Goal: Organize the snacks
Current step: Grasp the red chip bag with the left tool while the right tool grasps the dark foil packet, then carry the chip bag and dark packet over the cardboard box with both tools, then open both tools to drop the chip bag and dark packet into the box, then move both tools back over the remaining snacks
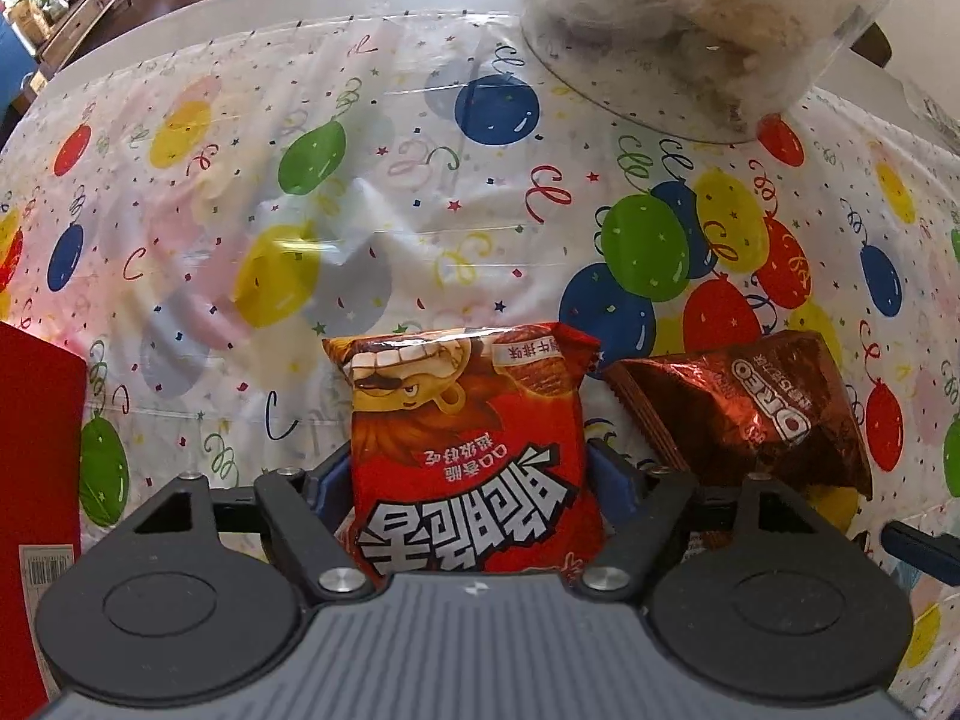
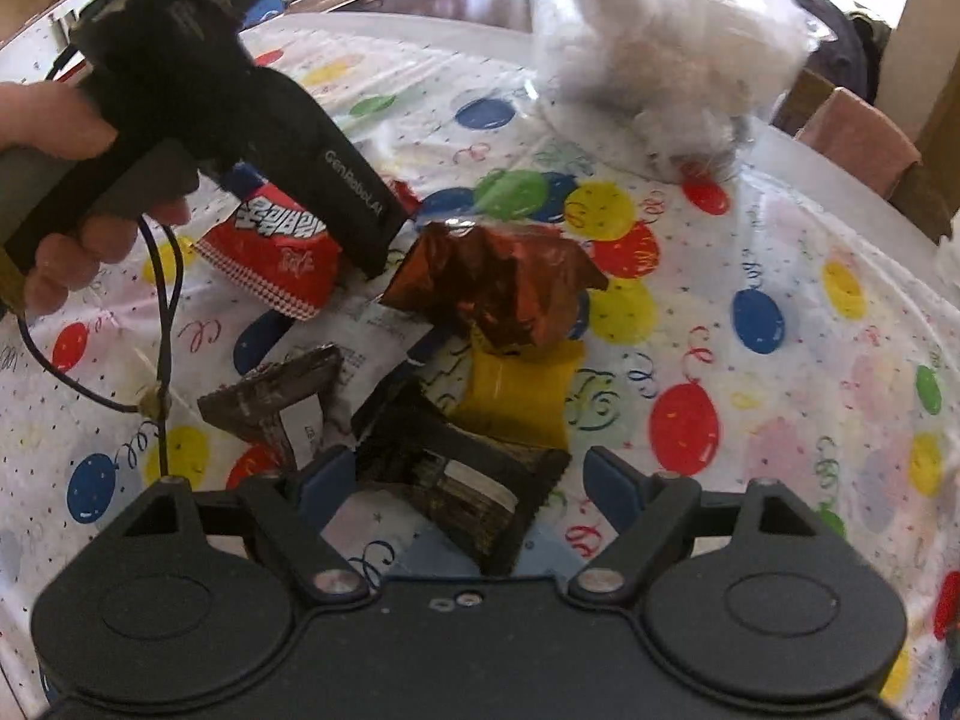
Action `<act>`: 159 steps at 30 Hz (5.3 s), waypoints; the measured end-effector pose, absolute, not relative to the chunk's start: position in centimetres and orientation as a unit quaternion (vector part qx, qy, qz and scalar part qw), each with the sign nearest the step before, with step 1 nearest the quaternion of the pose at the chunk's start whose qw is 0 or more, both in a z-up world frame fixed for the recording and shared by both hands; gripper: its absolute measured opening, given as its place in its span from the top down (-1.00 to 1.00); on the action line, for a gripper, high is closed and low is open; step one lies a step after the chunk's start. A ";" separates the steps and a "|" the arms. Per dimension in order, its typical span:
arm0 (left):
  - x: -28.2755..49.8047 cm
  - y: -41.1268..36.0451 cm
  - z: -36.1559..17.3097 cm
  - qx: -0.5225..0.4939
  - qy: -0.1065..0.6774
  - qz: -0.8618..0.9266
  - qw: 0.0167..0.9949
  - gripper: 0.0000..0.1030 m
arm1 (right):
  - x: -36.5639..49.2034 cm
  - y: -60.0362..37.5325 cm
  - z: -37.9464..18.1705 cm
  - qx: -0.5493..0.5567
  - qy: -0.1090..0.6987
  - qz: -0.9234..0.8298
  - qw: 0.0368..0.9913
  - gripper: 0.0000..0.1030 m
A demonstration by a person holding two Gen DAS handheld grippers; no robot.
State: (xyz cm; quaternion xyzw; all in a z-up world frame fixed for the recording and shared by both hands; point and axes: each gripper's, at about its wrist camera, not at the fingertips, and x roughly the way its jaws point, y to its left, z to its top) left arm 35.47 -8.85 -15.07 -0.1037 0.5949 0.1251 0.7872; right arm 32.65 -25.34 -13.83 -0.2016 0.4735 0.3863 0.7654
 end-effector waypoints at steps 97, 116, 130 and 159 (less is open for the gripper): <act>14.7 25.4 -4.9 -0.061 0.539 0.143 0.827 -0.45 | 18.9 10.0 -5.8 -0.141 0.495 0.435 0.739 0.53; 17.3 24.1 -7.1 -0.020 0.612 0.088 0.786 -0.45 | 19.2 12.0 -8.8 -0.135 0.558 0.420 0.703 0.46; 16.0 23.6 -5.7 -0.024 0.588 0.086 0.804 -0.43 | 18.9 10.8 -6.6 -0.121 0.545 0.415 0.719 0.23; 12.6 13.6 2.0 -0.035 0.449 0.025 0.892 -0.57 | 17.5 -2.9 1.7 -0.052 0.436 0.400 0.805 -0.60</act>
